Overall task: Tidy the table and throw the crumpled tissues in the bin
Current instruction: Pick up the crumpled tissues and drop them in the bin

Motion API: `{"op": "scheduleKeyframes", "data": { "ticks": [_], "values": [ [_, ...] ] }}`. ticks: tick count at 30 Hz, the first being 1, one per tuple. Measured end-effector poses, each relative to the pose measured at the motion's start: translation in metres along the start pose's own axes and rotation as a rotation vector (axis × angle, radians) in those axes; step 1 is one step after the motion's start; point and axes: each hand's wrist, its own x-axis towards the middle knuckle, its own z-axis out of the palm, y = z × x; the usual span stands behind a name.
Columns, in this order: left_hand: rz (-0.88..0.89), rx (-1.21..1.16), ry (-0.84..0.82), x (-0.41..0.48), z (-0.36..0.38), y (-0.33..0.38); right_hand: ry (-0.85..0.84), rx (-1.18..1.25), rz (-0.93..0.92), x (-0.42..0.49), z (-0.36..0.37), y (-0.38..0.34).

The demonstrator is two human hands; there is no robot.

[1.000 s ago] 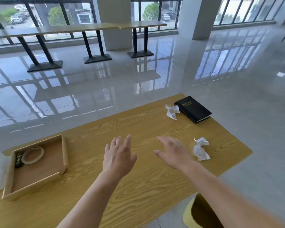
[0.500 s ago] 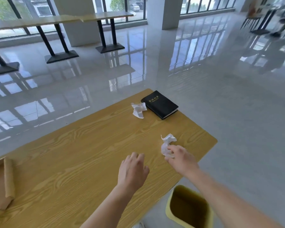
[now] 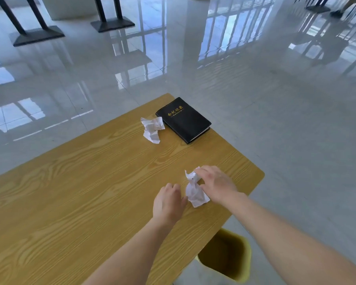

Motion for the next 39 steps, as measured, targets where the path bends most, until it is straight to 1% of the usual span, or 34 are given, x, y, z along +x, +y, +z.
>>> {"op": "scheduleKeyframes", "data": {
  "ticks": [4,9,14,17,22,28,35,39],
  "values": [
    [-0.081,-0.01,0.001,0.014,0.013,0.011,-0.011,-0.12,-0.118,0.017,0.01,0.011],
    [-0.204,0.001,0.036,0.023,0.02,0.026,0.049,-0.183,-0.152,0.026,0.02,0.027],
    [-0.327,-0.118,0.102,0.023,0.021,0.034,0.126,-0.096,-0.12,0.027,0.026,0.041],
    [-0.356,-0.172,0.113,0.019,0.017,0.035,0.159,-0.012,-0.099,0.021,0.024,0.046],
    [-0.344,-0.269,0.138,0.011,0.005,0.044,0.212,0.048,-0.06,0.004,0.012,0.053],
    [-0.243,-0.362,0.171,-0.003,0.002,0.073,0.333,0.079,0.042,-0.033,0.0,0.07],
    [-0.168,-0.433,0.134,-0.024,0.028,0.125,0.386,0.07,0.165,-0.09,-0.006,0.108],
    [-0.116,-0.424,0.1,-0.041,0.05,0.153,0.406,0.123,0.241,-0.129,-0.001,0.135]
  ]
}}
